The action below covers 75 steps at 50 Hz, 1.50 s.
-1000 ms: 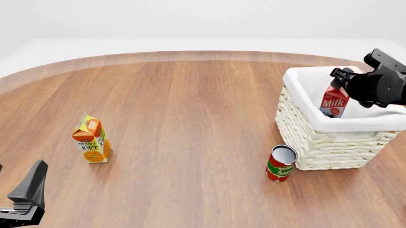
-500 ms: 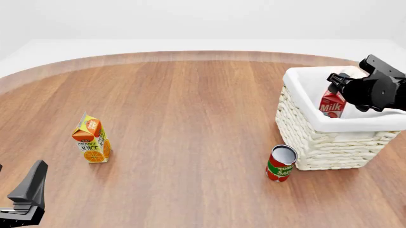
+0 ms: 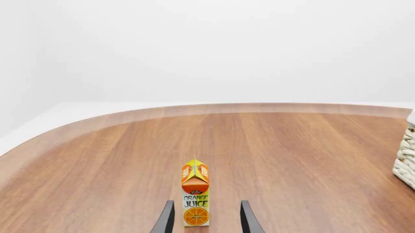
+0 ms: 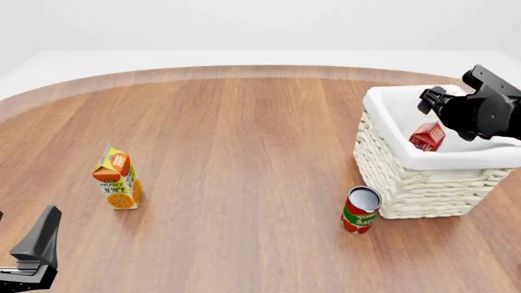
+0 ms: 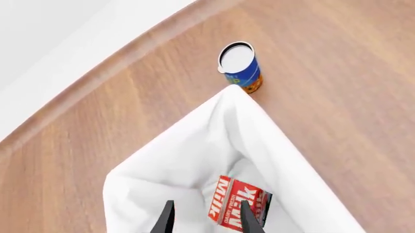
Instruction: Pick the milk and place it in the basket.
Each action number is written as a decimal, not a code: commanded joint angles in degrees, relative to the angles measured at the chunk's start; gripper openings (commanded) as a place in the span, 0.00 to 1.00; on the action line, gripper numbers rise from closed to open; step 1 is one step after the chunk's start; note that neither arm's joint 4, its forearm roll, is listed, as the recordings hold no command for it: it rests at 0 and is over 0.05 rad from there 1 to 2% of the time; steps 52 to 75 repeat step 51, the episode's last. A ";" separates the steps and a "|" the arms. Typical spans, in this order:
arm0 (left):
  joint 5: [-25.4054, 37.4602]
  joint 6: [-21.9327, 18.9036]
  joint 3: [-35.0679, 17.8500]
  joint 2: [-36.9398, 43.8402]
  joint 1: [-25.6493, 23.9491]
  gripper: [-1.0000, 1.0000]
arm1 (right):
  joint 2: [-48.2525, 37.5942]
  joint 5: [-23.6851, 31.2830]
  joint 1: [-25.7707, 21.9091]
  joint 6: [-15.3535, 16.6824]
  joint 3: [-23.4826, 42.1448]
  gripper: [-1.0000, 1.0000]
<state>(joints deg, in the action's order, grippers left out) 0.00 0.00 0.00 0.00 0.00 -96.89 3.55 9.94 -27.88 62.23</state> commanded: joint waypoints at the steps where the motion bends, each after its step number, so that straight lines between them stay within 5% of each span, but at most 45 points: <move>1: 0.00 0.00 0.00 0.00 0.00 1.00 | 1.91 0.44 -0.52 -0.63 0.39 1.00; 25: 0.00 0.00 0.00 0.00 0.00 1.00 | 7.78 1.97 -2.10 -1.18 -0.57 1.00; 51: 0.00 0.00 0.00 0.00 0.00 1.00 | 16.91 2.61 -18.63 -1.94 3.13 1.00; 75: 0.00 0.00 0.00 0.00 0.00 1.00 | 16.91 2.61 -18.63 -1.94 3.13 1.00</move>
